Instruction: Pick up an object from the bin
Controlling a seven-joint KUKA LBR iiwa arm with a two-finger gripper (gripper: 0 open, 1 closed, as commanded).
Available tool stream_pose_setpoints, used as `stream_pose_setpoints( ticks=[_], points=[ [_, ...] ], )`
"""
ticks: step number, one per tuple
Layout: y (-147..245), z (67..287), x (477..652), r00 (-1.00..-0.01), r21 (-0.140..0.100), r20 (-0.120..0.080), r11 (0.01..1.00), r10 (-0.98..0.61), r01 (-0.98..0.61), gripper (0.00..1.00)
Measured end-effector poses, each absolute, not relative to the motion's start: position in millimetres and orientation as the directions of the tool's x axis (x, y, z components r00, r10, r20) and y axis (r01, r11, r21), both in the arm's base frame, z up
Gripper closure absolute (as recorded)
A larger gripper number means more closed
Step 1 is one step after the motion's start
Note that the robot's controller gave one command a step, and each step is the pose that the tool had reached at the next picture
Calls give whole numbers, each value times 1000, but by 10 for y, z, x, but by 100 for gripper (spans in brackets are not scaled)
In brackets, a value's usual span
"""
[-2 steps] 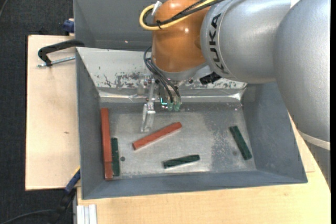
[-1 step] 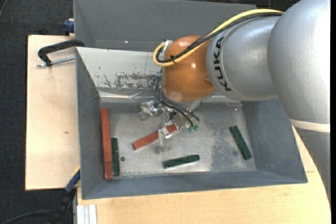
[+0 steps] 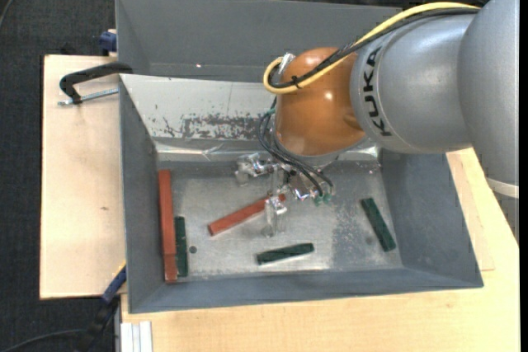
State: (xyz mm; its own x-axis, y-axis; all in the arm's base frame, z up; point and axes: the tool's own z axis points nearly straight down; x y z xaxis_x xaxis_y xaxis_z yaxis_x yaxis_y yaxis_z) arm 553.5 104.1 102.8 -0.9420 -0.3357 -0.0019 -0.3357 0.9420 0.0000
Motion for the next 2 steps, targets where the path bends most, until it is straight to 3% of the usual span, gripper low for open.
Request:
stream_pose_setpoints(
  ticks=[1, 2],
  points=[
    [1288, 1010, 5495, -898, 1, -4, 898, -441, -441, 0],
    [1169, 688, 5433, -911, 2, 3, 911, -413, -413, 0]
  ],
)
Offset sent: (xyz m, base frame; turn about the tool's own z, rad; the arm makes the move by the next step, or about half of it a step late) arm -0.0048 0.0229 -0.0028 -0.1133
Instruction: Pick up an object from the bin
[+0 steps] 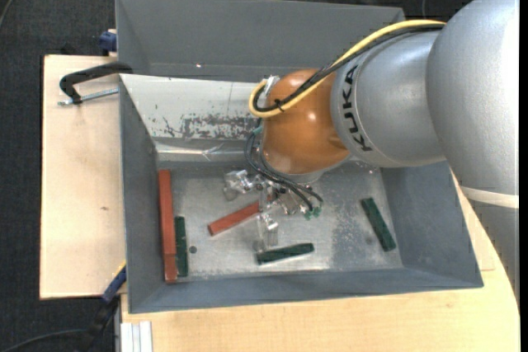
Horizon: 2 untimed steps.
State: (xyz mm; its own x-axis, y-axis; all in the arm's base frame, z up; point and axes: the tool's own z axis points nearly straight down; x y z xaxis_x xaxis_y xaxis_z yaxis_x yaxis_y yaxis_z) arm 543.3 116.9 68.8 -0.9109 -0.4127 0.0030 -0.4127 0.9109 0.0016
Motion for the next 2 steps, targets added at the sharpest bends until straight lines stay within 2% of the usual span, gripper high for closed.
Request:
stream_pose_setpoints(
  ticks=[1, 2],
  points=[
    [1180, 696, 5438, -911, 2, 0, 911, -412, -412, 0],
    [1179, 697, 5439, -911, 2, -1, 911, -412, -412, 100]
  ],
)
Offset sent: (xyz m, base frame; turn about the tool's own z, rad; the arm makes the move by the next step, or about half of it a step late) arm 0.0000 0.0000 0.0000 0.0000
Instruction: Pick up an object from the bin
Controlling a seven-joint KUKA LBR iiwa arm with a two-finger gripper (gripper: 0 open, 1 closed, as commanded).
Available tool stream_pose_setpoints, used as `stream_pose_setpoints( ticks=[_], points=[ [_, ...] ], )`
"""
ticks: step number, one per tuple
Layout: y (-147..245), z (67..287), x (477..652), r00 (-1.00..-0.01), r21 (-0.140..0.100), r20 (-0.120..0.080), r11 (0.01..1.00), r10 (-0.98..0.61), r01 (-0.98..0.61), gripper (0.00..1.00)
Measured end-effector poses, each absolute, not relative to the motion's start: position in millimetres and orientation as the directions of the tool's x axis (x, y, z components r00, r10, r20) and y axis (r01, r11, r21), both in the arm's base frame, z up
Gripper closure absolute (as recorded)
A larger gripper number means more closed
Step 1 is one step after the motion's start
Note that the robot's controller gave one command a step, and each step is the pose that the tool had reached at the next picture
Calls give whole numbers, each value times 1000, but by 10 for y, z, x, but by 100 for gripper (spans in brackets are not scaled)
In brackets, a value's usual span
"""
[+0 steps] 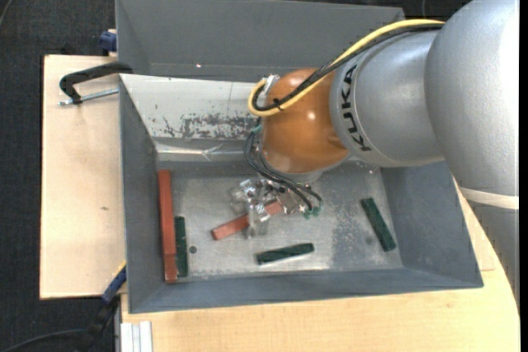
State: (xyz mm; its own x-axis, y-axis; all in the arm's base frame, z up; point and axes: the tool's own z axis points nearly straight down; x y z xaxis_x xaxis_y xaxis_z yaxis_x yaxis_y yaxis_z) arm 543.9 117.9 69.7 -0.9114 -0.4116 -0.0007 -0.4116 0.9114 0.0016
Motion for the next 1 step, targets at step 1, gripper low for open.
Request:
stream_pose_setpoints(
  ticks=[1],
  points=[
    [1194, 1446, 5469, -912, -2, -14, 912, -411, -411, 100]
  ],
)
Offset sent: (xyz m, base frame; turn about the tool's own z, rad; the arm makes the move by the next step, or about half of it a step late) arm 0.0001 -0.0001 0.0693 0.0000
